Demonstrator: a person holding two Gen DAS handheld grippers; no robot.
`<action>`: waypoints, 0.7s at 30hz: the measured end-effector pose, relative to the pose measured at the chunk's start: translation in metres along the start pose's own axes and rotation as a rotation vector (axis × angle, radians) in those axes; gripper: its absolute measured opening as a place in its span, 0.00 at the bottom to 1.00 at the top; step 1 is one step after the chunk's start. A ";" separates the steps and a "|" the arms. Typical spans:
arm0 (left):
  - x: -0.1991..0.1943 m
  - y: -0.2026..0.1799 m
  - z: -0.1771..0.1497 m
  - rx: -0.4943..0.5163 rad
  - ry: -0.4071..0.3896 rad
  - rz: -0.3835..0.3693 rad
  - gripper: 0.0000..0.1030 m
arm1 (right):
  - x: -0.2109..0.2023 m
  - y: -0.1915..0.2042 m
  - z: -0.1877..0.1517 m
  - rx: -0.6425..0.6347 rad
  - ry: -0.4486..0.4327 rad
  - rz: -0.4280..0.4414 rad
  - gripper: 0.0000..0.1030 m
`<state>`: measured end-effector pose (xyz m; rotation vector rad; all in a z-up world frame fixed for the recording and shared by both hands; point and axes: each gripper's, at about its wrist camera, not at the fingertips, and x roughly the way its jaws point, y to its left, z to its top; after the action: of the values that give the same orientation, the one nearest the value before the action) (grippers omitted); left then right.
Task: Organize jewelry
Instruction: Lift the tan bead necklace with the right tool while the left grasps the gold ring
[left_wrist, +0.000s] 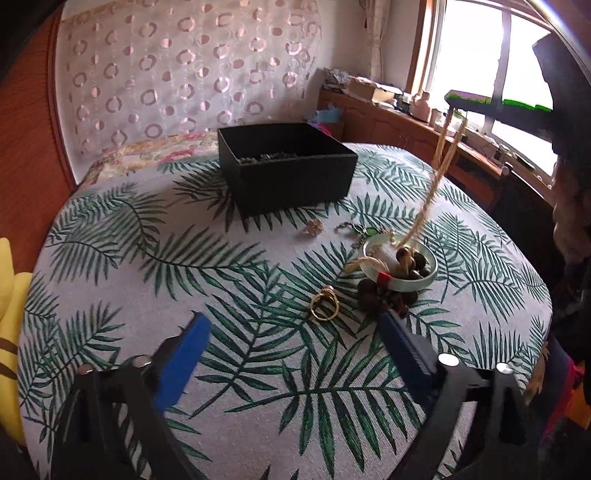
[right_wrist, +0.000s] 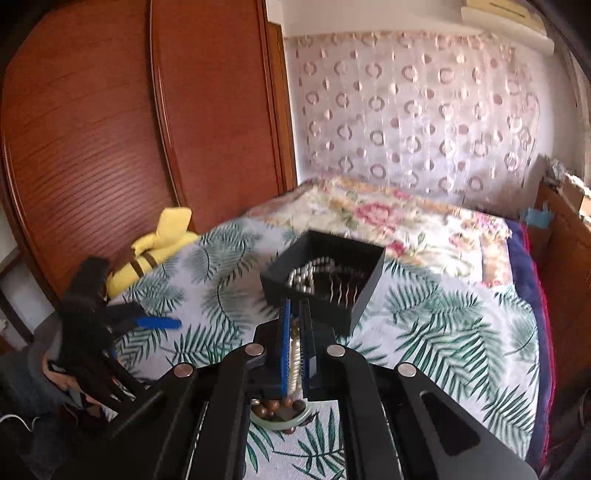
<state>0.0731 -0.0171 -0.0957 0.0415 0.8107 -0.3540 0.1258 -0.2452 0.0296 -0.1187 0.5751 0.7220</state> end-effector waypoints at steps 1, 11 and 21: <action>0.003 -0.001 0.001 0.001 0.013 -0.013 0.75 | -0.003 0.000 0.005 -0.002 -0.013 -0.002 0.05; 0.026 -0.015 0.010 0.050 0.076 -0.038 0.36 | -0.023 0.004 0.038 -0.044 -0.084 -0.029 0.05; 0.036 -0.021 0.014 0.095 0.077 0.001 0.18 | -0.035 0.007 0.058 -0.073 -0.115 -0.047 0.05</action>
<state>0.0989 -0.0495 -0.1094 0.1447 0.8695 -0.3912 0.1266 -0.2435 0.0977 -0.1573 0.4347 0.6992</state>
